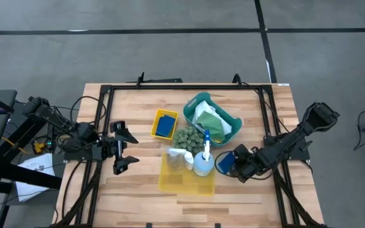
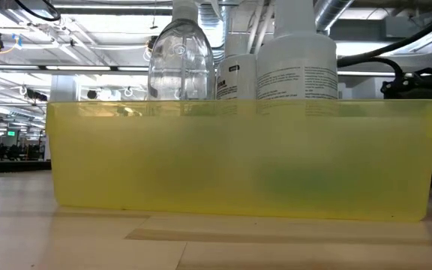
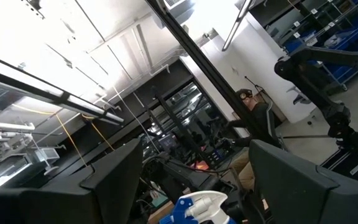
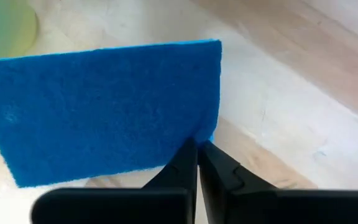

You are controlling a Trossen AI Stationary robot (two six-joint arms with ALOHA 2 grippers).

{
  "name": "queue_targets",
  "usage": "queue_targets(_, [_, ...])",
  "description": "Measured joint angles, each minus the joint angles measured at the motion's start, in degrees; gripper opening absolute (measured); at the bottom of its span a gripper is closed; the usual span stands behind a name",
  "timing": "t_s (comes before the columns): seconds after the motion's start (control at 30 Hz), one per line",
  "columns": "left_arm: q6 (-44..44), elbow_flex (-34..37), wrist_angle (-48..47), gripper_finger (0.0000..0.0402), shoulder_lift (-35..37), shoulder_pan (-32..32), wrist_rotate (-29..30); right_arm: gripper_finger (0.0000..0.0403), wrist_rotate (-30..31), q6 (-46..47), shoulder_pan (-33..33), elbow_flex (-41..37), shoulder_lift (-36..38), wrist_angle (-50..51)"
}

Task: Pick & Place Kitchen Items
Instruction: Put the blue sponge into the top yellow bin

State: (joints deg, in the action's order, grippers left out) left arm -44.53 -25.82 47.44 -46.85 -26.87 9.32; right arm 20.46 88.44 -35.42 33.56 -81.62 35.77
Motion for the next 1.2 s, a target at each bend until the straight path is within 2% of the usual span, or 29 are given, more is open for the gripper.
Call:
queue_targets(0.23, [0.2,0.0,-0.1,0.0289,0.0,0.0,0.0,0.0001,-4.0,2.6,-2.9,-0.1,3.6,1.5])
queue_targets(0.47, [0.5,0.0,-0.2,0.0289,0.0,0.0,0.0,0.0001,-0.1,5.0,-7.8,-0.1,10.5,2.2])
queue_targets(0.8, [1.5,0.0,-2.1,0.0289,0.0,0.0,0.2,0.0000,9.0,8.3,-15.5,0.0,16.2,5.1])
queue_targets(0.93, [1.5,0.0,-2.3,0.0289,0.0,0.0,2.0,0.0000,13.3,8.3,-18.3,0.0,17.5,5.3])
queue_targets(1.2, [3.1,0.0,-2.5,0.0289,0.0,0.0,5.6,0.0000,26.0,1.3,-23.9,5.3,18.4,6.3])
